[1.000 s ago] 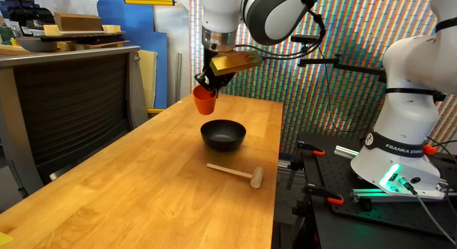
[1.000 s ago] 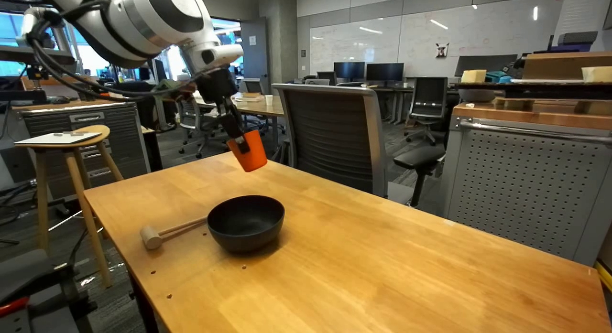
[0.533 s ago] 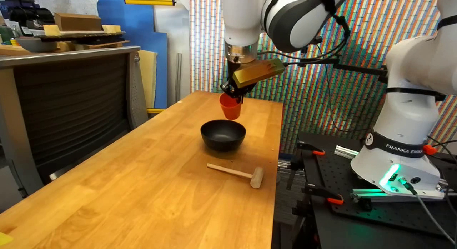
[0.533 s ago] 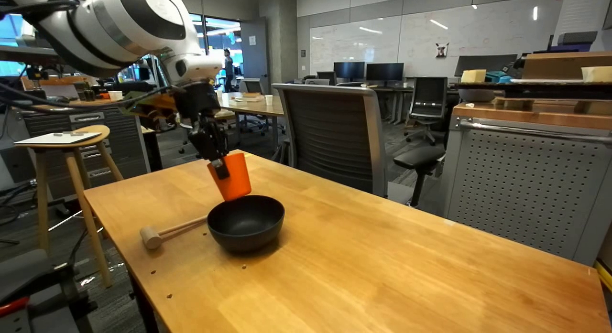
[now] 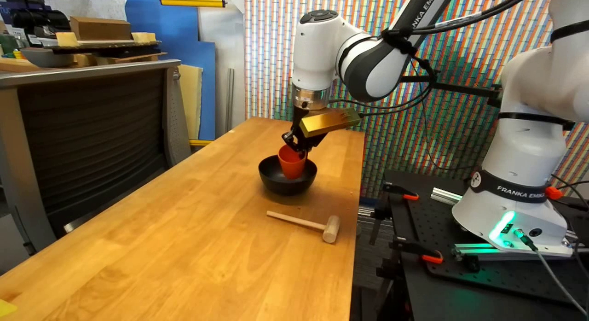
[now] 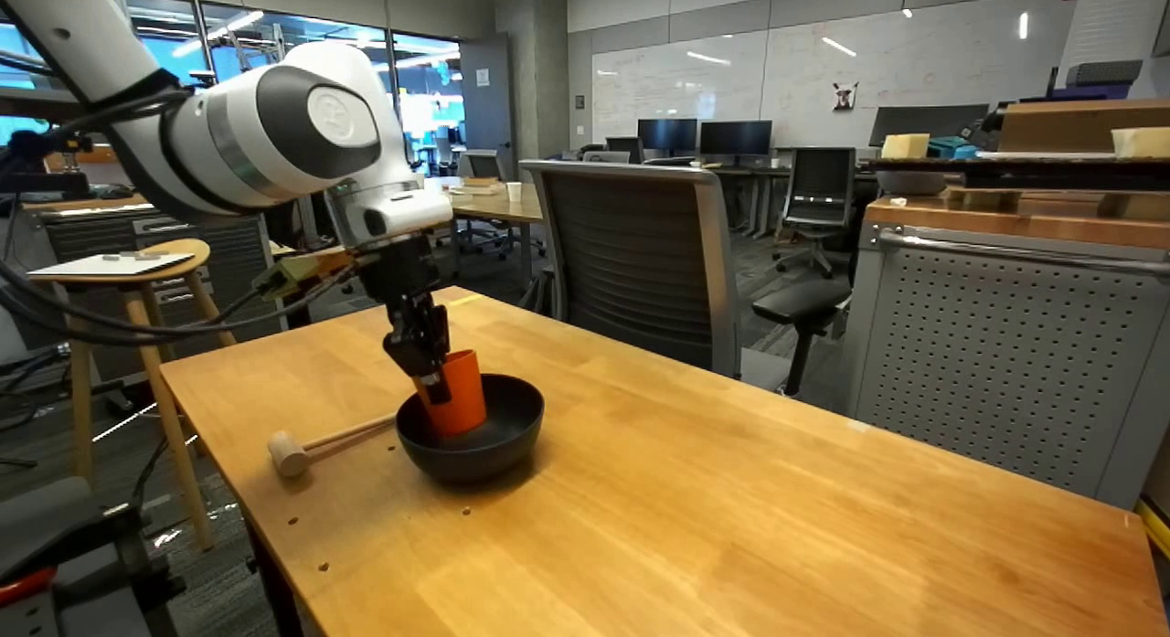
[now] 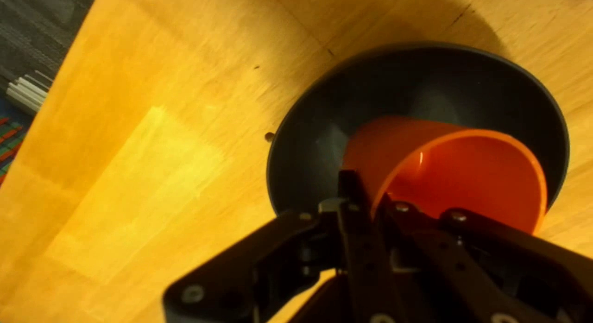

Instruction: Pick up the orange cup and put it in the black bowl.

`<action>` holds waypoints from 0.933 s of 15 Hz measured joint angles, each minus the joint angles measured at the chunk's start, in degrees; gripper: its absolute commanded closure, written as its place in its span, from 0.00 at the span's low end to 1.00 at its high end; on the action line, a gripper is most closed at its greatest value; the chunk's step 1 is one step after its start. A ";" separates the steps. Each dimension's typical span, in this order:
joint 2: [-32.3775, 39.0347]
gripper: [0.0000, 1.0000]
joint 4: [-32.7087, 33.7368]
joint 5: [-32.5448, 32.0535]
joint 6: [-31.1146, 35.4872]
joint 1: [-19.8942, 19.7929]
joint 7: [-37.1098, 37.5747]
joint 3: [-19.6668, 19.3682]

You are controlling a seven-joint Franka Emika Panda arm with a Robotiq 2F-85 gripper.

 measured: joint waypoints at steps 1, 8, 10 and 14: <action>1.27 0.99 0.01 2.09 2.08 -0.29 -1.08 -0.13; 6.18 0.46 0.20 23.26 7.94 -0.73 -14.19 -0.41; 5.13 0.32 0.27 18.80 7.31 1.62 -13.37 -2.18; -2.40 0.02 0.96 0.88 1.19 6.98 -5.32 -4.40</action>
